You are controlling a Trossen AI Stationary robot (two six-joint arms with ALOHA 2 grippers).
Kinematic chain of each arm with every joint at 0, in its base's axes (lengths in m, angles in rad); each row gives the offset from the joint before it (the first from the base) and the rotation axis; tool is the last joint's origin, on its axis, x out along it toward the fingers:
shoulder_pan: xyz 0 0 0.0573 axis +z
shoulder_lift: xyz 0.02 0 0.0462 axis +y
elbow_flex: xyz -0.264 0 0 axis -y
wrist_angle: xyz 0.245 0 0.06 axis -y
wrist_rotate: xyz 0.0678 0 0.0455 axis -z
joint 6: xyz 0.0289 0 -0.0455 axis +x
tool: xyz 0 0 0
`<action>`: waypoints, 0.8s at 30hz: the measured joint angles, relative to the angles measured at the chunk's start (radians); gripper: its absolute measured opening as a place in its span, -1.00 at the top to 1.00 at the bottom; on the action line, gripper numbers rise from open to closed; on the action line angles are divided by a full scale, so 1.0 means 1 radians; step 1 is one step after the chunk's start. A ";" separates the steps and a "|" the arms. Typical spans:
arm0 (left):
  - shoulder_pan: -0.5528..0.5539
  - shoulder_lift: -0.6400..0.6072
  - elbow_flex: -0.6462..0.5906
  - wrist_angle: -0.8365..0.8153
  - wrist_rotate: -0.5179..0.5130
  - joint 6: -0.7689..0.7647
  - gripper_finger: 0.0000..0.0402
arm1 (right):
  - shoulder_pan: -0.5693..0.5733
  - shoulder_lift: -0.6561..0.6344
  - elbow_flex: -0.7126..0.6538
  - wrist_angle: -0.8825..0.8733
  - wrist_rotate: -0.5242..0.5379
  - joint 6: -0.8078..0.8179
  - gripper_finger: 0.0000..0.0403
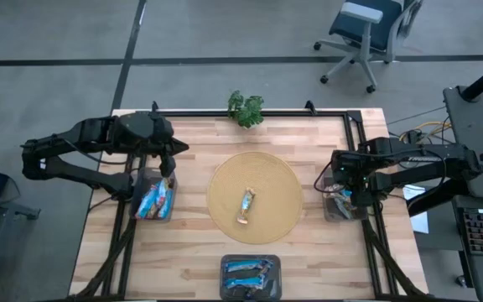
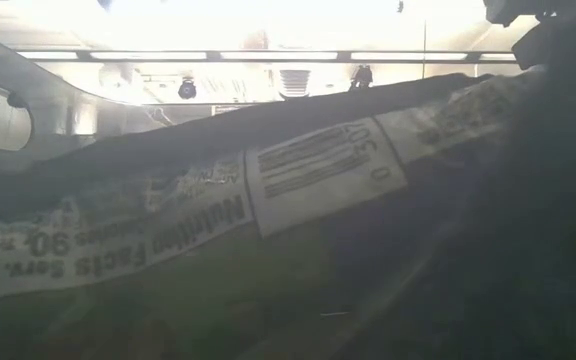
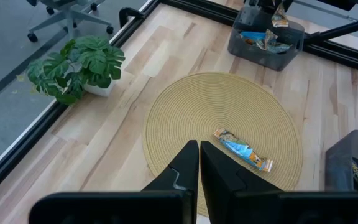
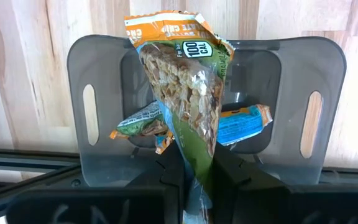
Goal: Pick and place Granola Bars by type
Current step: Put the top yellow granola bar into the top right bin
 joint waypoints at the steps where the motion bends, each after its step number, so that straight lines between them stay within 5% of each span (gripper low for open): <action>1: 0.000 0.001 0.000 0.000 0.000 0.000 1.00 | 0.000 0.000 -0.001 0.001 0.000 0.000 0.83; 18: 0.000 0.002 0.000 0.000 0.000 -0.013 1.00 | -0.001 0.003 -0.002 -0.003 0.002 0.005 0.83; 24: 0.000 0.001 0.000 0.000 0.000 -0.017 1.00 | -0.001 0.005 -0.009 -0.006 0.030 0.034 0.65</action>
